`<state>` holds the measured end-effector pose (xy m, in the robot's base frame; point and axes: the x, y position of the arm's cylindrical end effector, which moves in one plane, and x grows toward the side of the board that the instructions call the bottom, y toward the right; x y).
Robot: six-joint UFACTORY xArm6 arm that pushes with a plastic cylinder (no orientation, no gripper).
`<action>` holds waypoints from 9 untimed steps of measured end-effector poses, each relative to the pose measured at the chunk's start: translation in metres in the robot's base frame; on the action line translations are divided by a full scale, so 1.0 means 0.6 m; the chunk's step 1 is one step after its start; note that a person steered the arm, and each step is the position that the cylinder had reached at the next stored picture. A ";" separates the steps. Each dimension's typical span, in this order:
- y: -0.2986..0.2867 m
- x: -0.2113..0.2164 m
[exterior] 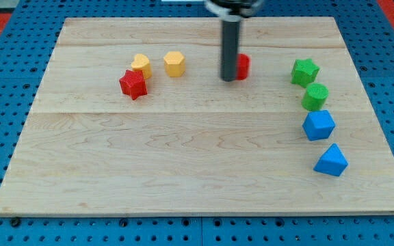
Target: Place the red circle above the green star
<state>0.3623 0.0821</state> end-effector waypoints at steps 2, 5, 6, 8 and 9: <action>-0.072 -0.075; 0.017 -0.061; 0.027 -0.046; 0.112 -0.047; 0.114 -0.088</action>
